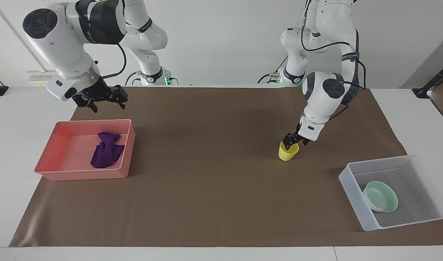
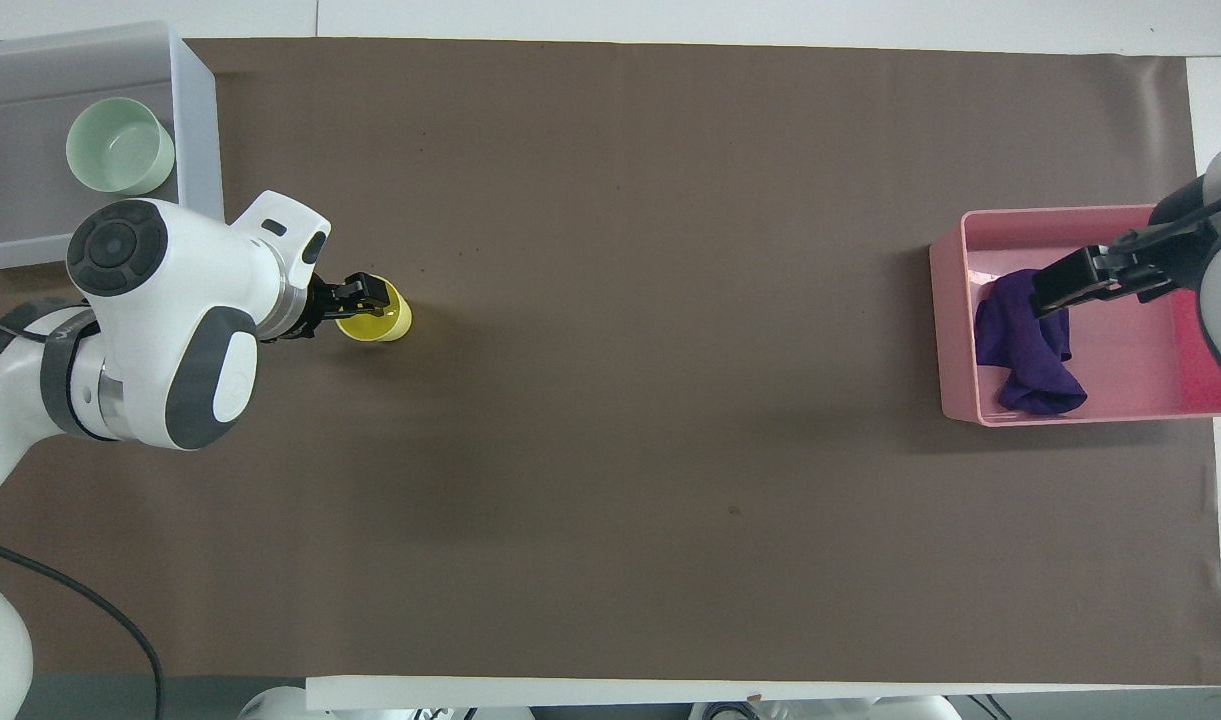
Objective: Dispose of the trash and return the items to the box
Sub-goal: 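Carry the yellow cup with the left gripper into the green cup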
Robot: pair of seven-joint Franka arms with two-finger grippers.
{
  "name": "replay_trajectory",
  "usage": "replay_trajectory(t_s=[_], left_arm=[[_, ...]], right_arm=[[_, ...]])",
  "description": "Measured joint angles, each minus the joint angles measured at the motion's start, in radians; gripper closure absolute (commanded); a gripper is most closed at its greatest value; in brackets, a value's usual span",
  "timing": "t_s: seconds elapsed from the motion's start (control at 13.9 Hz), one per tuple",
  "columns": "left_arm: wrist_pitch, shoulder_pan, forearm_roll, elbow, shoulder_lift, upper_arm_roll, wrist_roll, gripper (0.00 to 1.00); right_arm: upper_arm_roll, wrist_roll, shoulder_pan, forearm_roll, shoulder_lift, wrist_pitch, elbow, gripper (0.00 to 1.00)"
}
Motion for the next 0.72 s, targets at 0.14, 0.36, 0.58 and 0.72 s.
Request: replay_trajectory(t_s=[0.14, 0.36, 0.58, 0.72], left_arm=[[0.009, 0.0, 0.0, -0.01, 0.0, 0.0, 0.0, 1.0], [0.021, 0.0, 0.0, -0.002, -0.003, 0.001, -0.001, 1.0], [-0.114, 0.01, -0.002, 0.15, -0.005, 0.01, -0.021, 1.0], [-0.34, 0.054, -0.002, 0.37, 0.006, 0.011, -0.033, 1.0]], right_arm=[[-0.001, 0.0, -0.002, 0.0, -0.013, -0.053, 0.027, 0.0], [-0.01, -0.003, -0.011, 0.0, -0.031, -0.102, 0.054, 0.0], [-0.012, -0.003, -0.011, 0.01, -0.044, -0.118, 0.055, 0.0], [-0.012, -0.003, -0.011, 0.014, -0.045, -0.117, 0.053, 0.0]])
